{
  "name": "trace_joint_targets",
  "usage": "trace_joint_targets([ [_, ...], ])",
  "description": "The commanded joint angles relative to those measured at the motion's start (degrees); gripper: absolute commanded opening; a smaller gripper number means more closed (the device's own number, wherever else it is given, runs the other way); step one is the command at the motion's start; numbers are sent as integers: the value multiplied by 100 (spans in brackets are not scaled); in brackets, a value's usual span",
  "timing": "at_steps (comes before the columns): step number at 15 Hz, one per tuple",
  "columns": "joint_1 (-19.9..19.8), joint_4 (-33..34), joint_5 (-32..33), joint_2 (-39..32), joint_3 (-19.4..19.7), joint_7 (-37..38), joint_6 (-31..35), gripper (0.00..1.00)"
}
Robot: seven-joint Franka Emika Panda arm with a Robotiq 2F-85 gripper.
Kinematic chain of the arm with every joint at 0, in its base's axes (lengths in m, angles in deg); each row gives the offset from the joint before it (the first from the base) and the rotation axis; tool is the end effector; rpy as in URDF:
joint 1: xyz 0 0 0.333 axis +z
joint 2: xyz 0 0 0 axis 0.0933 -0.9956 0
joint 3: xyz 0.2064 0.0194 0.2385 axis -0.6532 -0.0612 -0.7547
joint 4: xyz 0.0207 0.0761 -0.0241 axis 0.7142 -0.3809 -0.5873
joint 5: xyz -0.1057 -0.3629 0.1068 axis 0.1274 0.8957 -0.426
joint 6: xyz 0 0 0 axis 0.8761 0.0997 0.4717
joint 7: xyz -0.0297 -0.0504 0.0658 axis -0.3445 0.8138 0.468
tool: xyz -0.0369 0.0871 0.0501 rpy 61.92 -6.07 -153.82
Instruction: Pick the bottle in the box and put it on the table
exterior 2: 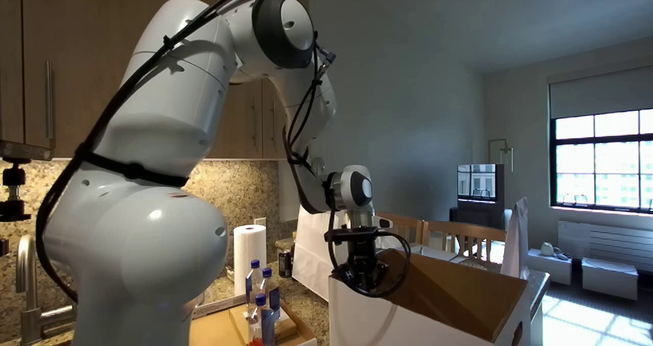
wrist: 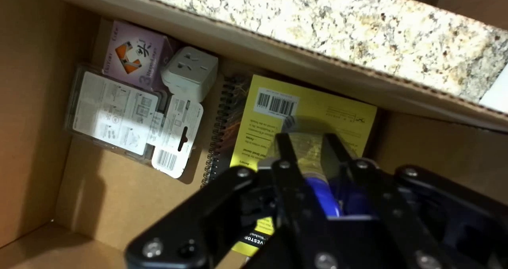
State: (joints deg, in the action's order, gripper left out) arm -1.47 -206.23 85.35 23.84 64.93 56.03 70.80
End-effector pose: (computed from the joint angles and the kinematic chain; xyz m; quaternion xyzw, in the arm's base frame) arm 0.5283 0.0178 0.2258 0.9889 0.0638 -0.1001 0.0891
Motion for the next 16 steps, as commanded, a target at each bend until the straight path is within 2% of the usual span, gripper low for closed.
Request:
trace_joint_targets([
  [1,-48,-20,-124,47,-42,-13,-37,7],
  [2,-50,-51,-119,72,-34,1,15,3],
  [3,-56,-79,-113,100,-26,2,38,8],
  [4,-62,-93,-111,110,-20,-1,49,29],
  [6,-57,-92,-73,102,-1,24,37,35],
  [12,-67,8,-80,48,9,-15,0,73],
  [16,-160,228,-460,70,-58,-186,-124,98],
])
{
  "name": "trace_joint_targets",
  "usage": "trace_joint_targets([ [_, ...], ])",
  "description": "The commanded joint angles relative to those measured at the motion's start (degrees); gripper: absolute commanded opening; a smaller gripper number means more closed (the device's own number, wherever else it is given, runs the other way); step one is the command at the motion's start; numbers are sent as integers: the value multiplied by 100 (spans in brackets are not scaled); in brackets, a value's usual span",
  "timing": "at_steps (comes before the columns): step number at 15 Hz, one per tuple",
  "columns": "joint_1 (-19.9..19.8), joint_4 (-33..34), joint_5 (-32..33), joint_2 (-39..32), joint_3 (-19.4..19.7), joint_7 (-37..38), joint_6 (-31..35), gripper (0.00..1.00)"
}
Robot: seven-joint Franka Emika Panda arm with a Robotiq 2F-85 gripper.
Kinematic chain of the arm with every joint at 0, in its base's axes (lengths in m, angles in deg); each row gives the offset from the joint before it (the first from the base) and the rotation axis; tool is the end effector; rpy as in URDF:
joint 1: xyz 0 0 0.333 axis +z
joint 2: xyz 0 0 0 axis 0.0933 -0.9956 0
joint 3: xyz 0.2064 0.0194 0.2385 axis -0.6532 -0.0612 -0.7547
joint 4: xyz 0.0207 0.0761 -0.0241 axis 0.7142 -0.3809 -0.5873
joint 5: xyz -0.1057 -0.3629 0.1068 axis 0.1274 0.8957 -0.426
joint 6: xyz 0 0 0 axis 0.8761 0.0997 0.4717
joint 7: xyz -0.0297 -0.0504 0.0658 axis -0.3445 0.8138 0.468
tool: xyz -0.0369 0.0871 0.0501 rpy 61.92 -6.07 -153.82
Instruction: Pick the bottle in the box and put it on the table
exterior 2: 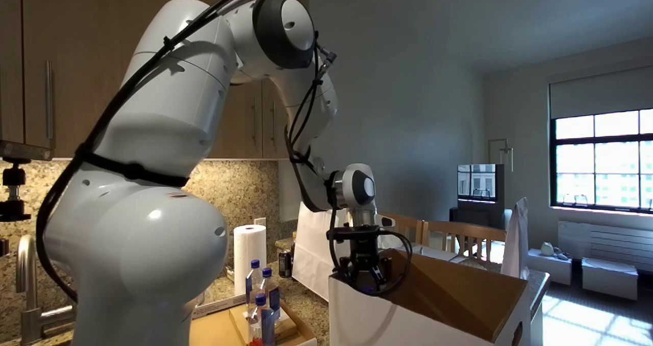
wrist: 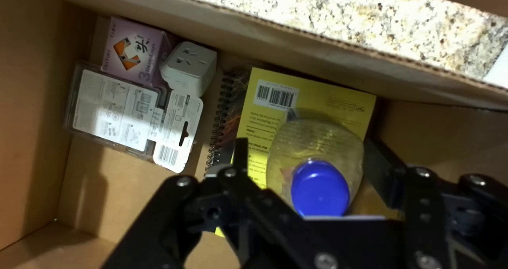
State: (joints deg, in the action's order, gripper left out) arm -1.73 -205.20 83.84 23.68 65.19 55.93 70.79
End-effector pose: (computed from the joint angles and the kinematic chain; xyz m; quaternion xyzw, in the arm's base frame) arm 0.5349 0.0138 0.2307 0.9911 0.0500 -0.0938 0.0807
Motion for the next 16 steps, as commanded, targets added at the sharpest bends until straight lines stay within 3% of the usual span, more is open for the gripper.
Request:
trace_joint_targets([
  [1,-154,197,-414,86,-97,-225,-189,99],
  [3,-169,287,-496,74,-77,-202,-205,100],
  [4,-174,338,-504,51,-62,-180,-238,75],
  [6,-190,412,-538,22,-54,-190,-320,74],
  [12,-274,542,-668,-52,-37,-229,-562,36],
  [14,-294,561,-659,-81,-32,-222,-631,48],
  [16,-296,572,-628,-122,-23,-202,-680,48],
])
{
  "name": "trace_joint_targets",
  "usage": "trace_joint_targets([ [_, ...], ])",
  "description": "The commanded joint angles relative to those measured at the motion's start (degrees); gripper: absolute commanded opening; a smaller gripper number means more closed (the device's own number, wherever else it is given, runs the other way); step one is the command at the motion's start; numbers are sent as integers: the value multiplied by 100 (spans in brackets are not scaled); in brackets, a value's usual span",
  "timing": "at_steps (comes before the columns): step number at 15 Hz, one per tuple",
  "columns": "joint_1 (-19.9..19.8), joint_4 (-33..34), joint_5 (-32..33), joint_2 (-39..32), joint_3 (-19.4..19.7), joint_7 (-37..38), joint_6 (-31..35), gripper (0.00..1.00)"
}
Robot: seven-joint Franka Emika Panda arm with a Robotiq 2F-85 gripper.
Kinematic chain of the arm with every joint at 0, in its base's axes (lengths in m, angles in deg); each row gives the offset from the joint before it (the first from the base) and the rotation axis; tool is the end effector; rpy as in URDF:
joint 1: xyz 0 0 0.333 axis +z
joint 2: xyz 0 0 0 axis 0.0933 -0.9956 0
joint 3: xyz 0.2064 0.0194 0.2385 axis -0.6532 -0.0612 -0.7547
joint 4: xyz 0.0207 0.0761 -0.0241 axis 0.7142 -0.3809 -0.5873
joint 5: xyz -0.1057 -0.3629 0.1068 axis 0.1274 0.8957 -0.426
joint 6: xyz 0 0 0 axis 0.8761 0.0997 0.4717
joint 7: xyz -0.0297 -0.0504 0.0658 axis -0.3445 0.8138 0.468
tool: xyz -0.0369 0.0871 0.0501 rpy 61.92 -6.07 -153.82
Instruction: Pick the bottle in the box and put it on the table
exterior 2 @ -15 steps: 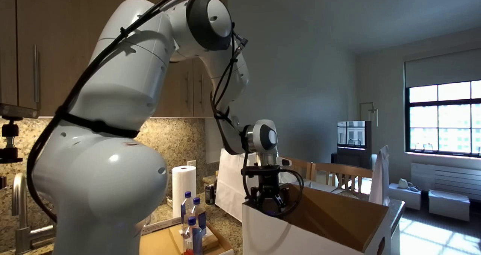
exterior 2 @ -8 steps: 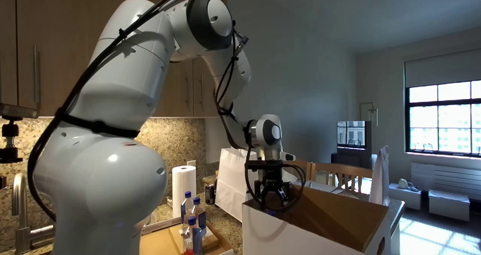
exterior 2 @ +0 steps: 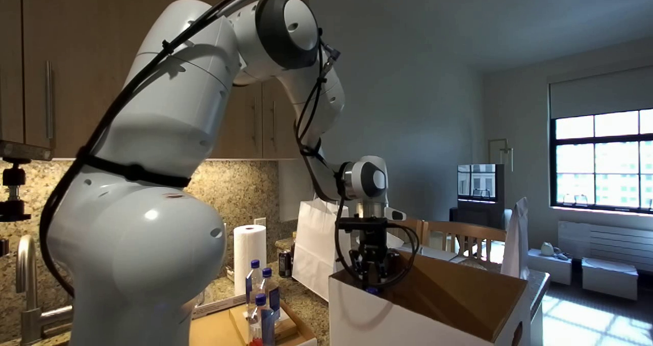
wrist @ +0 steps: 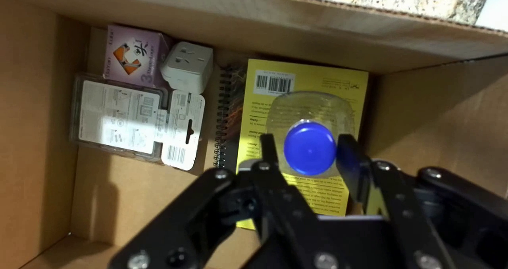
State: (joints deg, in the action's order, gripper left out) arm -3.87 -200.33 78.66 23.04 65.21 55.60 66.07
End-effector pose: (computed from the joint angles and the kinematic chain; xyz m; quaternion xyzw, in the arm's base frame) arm 0.5550 -0.0057 0.2506 0.9935 -0.0024 -0.1011 0.0518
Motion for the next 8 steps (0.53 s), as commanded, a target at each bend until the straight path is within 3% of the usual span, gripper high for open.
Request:
trace_joint_targets([
  [1,-84,86,-112,-70,-25,-169,-227,57],
  [2,-89,89,-125,-81,-27,-177,-261,74],
  [5,-94,96,-139,-109,-29,-179,-320,87],
  [6,-95,91,-140,-112,-29,-178,-313,83],
  [7,-94,90,-138,-116,-29,-174,-310,56],
  [8,-77,63,-65,-112,-15,-157,-224,53],
])
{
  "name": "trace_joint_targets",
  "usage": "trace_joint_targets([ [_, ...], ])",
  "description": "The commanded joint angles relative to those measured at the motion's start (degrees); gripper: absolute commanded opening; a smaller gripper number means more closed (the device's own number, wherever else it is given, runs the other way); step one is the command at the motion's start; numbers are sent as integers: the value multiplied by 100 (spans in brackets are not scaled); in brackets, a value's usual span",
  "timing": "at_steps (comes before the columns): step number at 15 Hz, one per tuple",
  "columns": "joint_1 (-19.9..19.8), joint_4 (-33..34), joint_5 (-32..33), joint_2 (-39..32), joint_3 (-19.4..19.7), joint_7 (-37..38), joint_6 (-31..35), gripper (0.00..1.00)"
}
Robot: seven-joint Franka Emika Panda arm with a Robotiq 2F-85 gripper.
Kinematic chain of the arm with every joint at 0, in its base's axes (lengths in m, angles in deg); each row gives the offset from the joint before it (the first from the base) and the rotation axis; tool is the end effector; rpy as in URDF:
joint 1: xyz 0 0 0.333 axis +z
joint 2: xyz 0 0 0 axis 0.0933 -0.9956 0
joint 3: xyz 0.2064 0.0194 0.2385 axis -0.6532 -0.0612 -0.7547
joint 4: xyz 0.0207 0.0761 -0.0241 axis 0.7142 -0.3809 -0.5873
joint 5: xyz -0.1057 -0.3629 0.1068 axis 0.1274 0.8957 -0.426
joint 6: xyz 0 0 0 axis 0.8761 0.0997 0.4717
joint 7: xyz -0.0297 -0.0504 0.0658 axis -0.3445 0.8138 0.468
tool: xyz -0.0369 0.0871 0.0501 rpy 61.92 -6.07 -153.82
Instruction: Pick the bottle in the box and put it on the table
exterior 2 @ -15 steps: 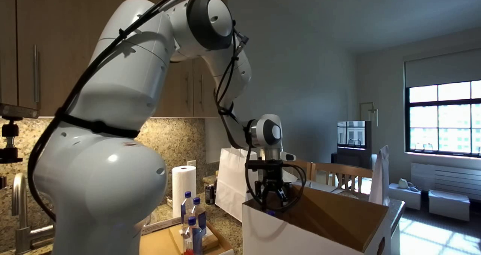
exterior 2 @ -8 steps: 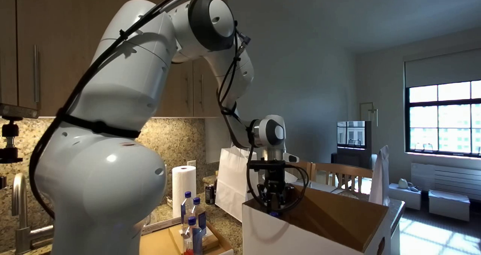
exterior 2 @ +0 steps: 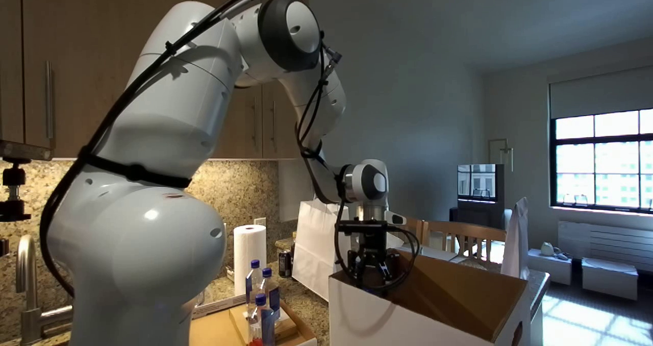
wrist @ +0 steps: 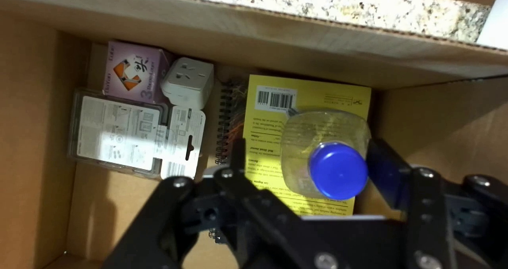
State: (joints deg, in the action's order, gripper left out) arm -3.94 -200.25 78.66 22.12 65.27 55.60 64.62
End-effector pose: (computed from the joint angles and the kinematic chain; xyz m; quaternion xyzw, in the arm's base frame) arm 0.5510 -0.0073 0.2408 0.9912 -0.0037 -0.1209 0.0531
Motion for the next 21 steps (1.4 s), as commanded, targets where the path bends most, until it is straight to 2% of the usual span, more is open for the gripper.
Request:
trace_joint_targets([
  [1,-127,36,-330,-20,-65,-140,-74,53],
  [7,-73,91,-374,-127,-33,-58,-126,13],
  [16,-53,-92,-391,223,-20,11,-262,14],
  [21,-67,41,-464,434,-6,105,-1141,14],
])
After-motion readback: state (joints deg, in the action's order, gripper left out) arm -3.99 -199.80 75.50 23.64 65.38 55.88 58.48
